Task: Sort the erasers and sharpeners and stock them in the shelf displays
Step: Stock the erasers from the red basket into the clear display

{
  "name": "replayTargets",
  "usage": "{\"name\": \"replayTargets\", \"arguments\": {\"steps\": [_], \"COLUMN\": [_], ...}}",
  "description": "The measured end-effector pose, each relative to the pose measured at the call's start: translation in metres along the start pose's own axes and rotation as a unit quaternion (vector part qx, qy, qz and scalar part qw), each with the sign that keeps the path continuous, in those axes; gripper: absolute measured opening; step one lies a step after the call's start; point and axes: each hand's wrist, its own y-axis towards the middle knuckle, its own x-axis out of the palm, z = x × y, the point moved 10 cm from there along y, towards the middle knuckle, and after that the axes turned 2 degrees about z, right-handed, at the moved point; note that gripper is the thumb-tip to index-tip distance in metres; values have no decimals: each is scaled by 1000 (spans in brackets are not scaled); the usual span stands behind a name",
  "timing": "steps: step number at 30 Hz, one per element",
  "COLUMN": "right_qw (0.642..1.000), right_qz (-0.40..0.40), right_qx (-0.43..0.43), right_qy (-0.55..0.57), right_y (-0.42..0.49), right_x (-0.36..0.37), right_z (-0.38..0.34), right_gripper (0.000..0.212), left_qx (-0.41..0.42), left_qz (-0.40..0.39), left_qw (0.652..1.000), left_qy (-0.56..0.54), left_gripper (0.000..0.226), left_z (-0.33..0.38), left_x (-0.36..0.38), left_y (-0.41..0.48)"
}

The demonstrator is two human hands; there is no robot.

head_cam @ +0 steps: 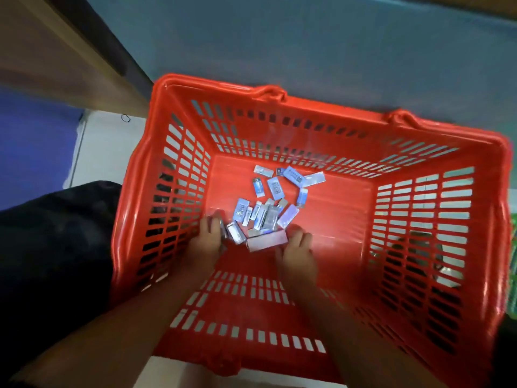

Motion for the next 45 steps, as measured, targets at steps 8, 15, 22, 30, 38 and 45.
{"name": "replayTargets", "arguments": {"steps": [8,15,22,30,38,45], "right_qw": [996,957,965,936,975,961], "right_qz": [6,118,54,87,30,48], "right_qx": [32,4,178,174,136,118], "right_qy": [80,267,185,295,171,246], "right_y": [29,32,62,59,71,77], "right_x": [-7,-41,-29,-18,-11,-8], "right_z": [20,13,12,-10,-16,-18], "right_gripper": [37,21,48,59,76,38], "left_qx": [-73,-91,-123,-233,-205,-235], "left_qz": [-1,-5,90,188,41,44], "left_qw": [994,991,965,872,930,907], "left_qy": [-82,-101,-213,-388,-301,-346], "left_gripper": [74,72,42,24,59,61], "left_z": [-3,-11,-11,-5,15,3], "left_x": [-7,-5,-20,-30,5,20], "left_y": [14,20,28,26,44,52]}}
